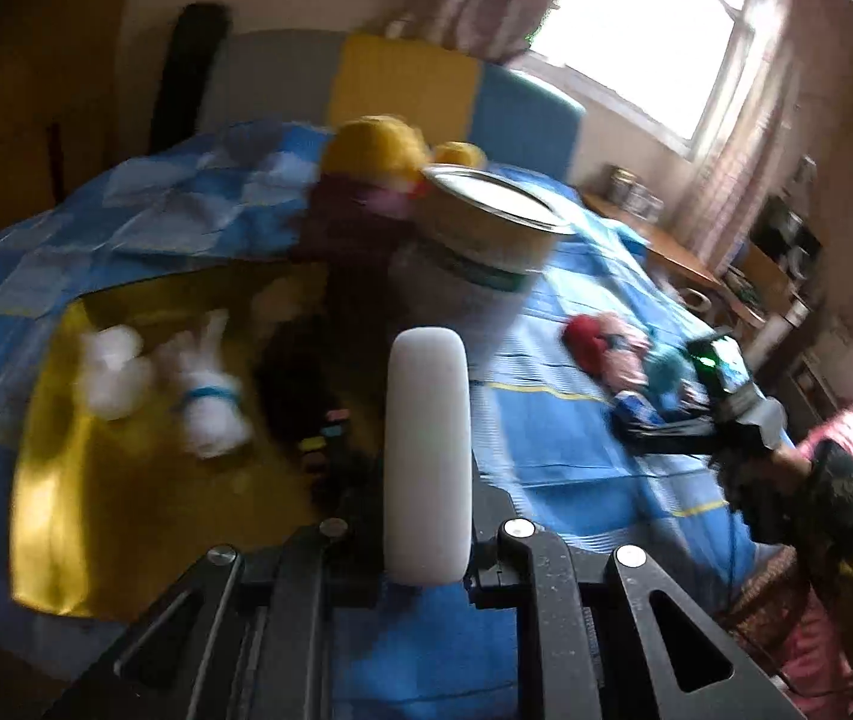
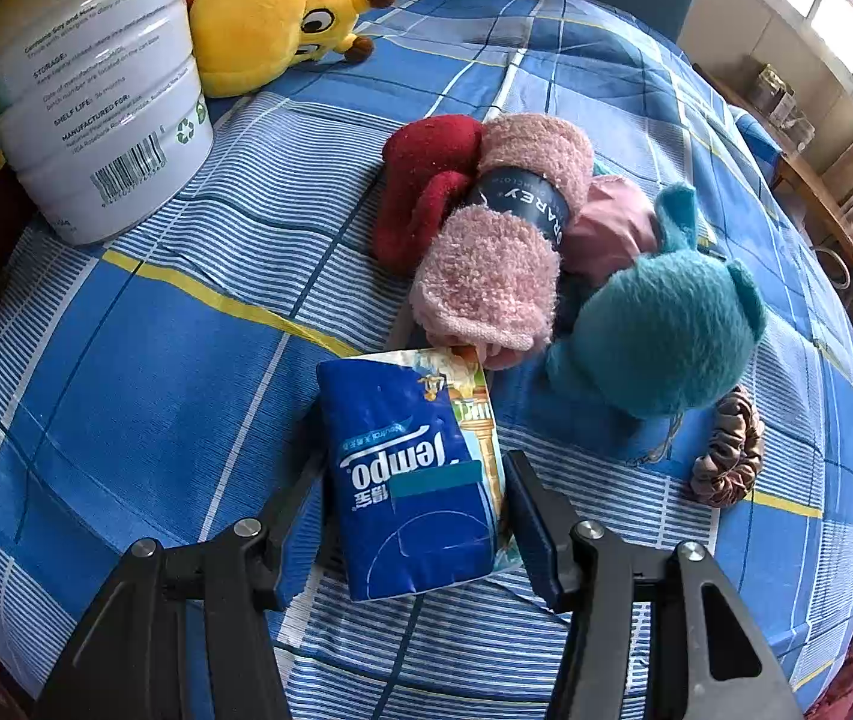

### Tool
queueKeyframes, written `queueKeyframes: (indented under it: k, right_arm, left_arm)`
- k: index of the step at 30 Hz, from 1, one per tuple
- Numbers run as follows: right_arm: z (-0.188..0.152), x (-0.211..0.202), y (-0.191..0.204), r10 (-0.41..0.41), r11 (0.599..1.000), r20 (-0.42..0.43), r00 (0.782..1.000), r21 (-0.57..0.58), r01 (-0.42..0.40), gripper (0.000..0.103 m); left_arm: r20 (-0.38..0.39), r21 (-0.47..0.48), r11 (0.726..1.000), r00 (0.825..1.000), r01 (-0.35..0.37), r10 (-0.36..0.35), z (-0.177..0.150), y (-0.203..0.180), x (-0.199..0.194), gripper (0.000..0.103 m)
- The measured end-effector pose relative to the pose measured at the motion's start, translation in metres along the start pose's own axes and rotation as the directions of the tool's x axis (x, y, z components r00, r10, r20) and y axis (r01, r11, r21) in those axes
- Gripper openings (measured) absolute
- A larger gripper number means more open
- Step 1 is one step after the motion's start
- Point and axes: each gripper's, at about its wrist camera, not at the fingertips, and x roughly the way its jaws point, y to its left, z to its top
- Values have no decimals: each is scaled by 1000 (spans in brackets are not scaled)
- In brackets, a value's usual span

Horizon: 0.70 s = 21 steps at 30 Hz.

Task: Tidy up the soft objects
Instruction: 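Lower the white block onto the gold tray and open the left gripper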

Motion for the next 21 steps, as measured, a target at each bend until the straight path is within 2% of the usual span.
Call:
queueKeyframes:
  k: [6, 9, 11, 15, 17, 19, 20, 21]
  right_arm:
    - [-1, 1, 0, -2, 1000, 4, 1000, -4, 2, 56]
    - [-1, 1, 1, -7, 1000, 7, 1000, -9, 7, 56]
    - [-2, 0, 3, -12, 1000, 10, 1000, -14, 12, 56]
    - [-2, 0, 4, -14, 1000, 10, 1000, -15, 14, 56]
    - [-2, 0, 4, -17, 1000, 10, 1000, -18, 17, 56]
    - [-2, 0, 4, -17, 1000, 10, 1000, -17, 18, 56]
    - [-2, 0, 4, -17, 1000, 10, 1000, -17, 17, 56]
    - [-2, 0, 5, -17, 1000, 10, 1000, -17, 18, 56]
  left_arm:
    - [-69, -181, 981, 996, -67, 56, -10, 68, 1, 18]
    - [-121, -204, 977, 992, -64, 40, -14, 80, 13, 18]
    - [-143, -216, 976, 990, -25, -6, -15, 83, 24, 18]
    - [-172, -188, 982, 985, -12, -22, -13, 77, 42, 18]
    - [-192, -180, 983, 981, -45, 10, -11, 78, 52, 27]
    - [-201, -162, 981, 977, -108, 75, -10, 79, 58, 57]
    - [-200, -156, 975, 972, -157, 124, -11, 81, 57, 60]
    - [-196, -152, 973, 970, -171, 140, -10, 82, 55, 64]
